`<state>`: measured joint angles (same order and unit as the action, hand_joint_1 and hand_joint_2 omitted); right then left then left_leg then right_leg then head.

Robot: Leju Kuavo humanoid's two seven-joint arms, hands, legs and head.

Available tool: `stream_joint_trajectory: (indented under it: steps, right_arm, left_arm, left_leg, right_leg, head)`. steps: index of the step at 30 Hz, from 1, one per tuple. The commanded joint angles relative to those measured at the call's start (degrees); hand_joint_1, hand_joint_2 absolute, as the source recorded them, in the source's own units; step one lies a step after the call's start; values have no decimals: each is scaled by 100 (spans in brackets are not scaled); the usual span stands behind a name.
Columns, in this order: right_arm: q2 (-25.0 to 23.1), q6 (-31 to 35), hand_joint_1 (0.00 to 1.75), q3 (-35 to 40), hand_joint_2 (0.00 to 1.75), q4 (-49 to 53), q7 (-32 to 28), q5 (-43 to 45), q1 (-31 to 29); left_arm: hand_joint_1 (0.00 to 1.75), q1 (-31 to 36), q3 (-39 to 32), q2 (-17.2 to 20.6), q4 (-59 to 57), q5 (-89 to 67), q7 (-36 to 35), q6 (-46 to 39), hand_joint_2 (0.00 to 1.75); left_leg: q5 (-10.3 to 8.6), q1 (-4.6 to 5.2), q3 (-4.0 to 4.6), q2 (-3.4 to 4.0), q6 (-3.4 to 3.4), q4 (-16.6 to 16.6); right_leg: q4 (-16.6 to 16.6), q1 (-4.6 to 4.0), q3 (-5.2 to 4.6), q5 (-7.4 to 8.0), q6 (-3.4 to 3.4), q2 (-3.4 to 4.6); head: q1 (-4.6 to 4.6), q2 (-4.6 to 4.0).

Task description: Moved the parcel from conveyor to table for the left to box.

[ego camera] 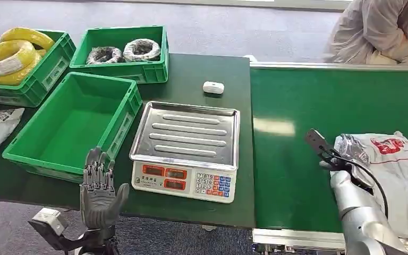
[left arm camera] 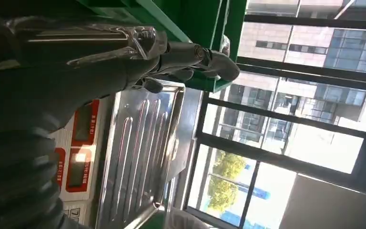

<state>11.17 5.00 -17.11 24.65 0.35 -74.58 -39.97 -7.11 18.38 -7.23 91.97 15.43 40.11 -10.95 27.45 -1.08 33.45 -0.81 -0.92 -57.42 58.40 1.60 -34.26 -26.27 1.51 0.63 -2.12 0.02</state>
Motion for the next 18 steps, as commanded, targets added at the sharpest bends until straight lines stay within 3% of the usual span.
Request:
stream_joint_trajectory:
  steps: [1, 3, 5, 7, 8, 9, 10, 11, 12, 13, 15, 18]
  right_arm:
    - [79, -1554, 0, -392, 175, -635, -1032, 650, -29]
    - [46, -1890, 0, -372, 175, -655, -1565, 842, 35]
    - [-43, -1431, 0, -183, 175, -586, -1583, 751, -27]
    - [-251, 95, 0, 78, 175, -533, -899, 401, -391]
    - [-305, 1341, 0, 256, 175, -338, -205, 23, -520]
    - [-322, 1860, 0, 398, 175, -271, 85, -213, -664]
    - [-261, 3136, 0, 445, 175, 50, 392, -441, -662]
    - [-159, 3500, 0, 534, 175, 410, 592, -710, -573]
    - [-9, 3500, 0, 716, 175, 1582, 1256, -1542, -74]
    - [211, 3500, 0, 1014, 175, 1791, 1427, -1542, 66]
    - [552, 3500, 0, 1655, 175, 1622, 1826, -1542, 66]
    - [648, 3500, 0, 2156, 175, 1342, 2202, -1542, 5]
  left_arm:
    - [0, 140, -192, 209, -483, -6, -11, 177, 175]
    - [0, 182, -313, 168, -535, -20, -11, 237, 175]
    - [0, 120, -436, 101, -453, -39, -11, 199, 175]
    - [0, -267, -494, 45, 5, -102, -11, 59, 175]
    - [0, -436, -489, 49, 227, -70, -11, -39, 175]
    - [0, -555, -424, 98, 373, -27, -11, -105, 175]
    - [0, -612, -315, 178, 431, 53, -11, -165, 175]
    - [0, -605, -245, 221, 405, 84, -11, -191, 175]
    - [0, -512, -72, 330, 308, 178, -11, -260, 175]
    - [0, -430, -15, 336, 234, 219, -11, -309, 175]
    - [0, -262, -12, 281, 84, 221, -11, -256, 175]
    - [0, -159, -19, 257, -22, 224, -11, -219, 175]
  left_leg:
    - [-2, 1, -16, 0, 3, 11]
    - [-3, -1, -21, -2, 3, 15]
    - [-4, 1, -25, 1, 4, 21]
    - [3, 1, -20, 29, 3, 12]
    - [6, 3, -9, 36, 3, 3]
    - [11, 5, -19, 63, 6, 8]
    - [12, 7, -7, 71, 5, 1]
    - [8, 10, 5, 57, 5, 0]
    - [11, 11, -3, 68, 7, 3]
    - [0, 11, 10, 14, 6, 3]
    - [-3, 6, 5, -8, 6, 4]
    - [-2, 2, -3, -1, 5, 5]
  right_leg:
    - [-10, -2, 15, 0, -10, -8]
    - [-15, -4, 20, 0, -13, -12]
    - [-18, -3, 21, 1, -16, -11]
    - [-9, -2, 7, 4, -14, 19]
    - [0, 1, -6, 4, -9, 29]
    - [-1, 1, -4, 6, -17, 49]
    - [8, 4, -16, 6, -12, 57]
    - [12, 7, -20, 5, -9, 44]
    - [11, 7, -16, 4, -15, 51]
    - [7, 8, -13, -2, -8, 1]
    - [-3, 3, -7, -4, -10, -21]
    - [-8, -1, 2, -3, -5, -12]
  head:
    - [2, 0]
    - [2, 0]
    - [2, 0]
    - [0, 0]
    - [2, 0]
    - [0, 0]
    - [2, 0]
    - [-2, 0]
    - [0, 0]
    - [-2, 0]
    - [2, 0]
    - [2, 0]
